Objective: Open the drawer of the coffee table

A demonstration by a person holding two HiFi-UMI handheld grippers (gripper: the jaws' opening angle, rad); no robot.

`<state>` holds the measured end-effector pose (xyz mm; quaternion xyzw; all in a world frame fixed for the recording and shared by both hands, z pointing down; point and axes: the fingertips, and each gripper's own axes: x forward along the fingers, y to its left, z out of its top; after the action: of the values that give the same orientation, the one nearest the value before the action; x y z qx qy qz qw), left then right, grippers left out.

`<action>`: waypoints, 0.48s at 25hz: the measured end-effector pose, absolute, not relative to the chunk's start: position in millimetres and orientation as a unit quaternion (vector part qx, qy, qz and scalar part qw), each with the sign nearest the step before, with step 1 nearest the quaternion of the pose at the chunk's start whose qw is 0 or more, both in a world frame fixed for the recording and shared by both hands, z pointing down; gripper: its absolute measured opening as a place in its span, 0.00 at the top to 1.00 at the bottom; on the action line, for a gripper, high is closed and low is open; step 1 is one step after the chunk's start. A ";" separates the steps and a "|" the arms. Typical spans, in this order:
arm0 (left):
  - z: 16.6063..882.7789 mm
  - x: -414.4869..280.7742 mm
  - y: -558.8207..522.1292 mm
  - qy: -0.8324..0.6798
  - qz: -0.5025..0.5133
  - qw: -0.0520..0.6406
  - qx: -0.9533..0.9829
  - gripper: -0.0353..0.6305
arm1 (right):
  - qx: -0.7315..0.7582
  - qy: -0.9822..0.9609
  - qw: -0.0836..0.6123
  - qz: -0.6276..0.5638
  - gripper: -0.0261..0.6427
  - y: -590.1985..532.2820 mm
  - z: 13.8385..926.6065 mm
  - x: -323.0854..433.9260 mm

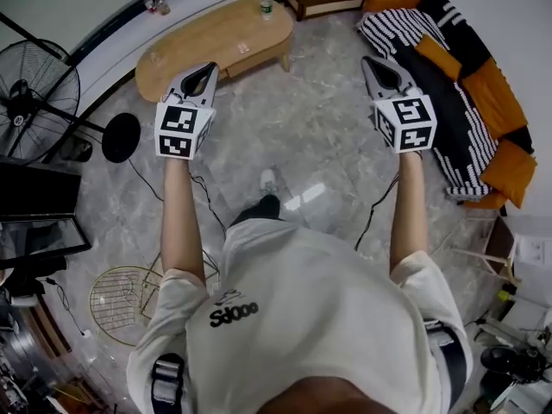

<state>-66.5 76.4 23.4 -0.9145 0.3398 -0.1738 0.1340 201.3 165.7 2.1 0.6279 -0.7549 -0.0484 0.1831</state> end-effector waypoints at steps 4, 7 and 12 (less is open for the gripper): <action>12.1 -64.4 6.6 0.342 -0.178 0.142 -0.912 0.92 | 0.645 -0.736 0.199 -0.048 0.95 102.7 -7.6 209.7; 4.4 -67.6 -36.1 0.344 -0.175 0.150 -0.910 0.92 | 0.642 -0.745 0.176 -0.040 0.95 65.2 -13.1 204.6; 4.8 -72.2 -87.2 0.351 -0.176 0.152 -0.907 0.92 | 0.634 -0.756 0.161 -0.031 0.95 12.3 -9.9 199.7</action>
<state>-72.2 -87.2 4.8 -0.9071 0.3507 -0.1761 0.1521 199.7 12.3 -9.9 0.6342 -0.7555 -0.0311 0.1614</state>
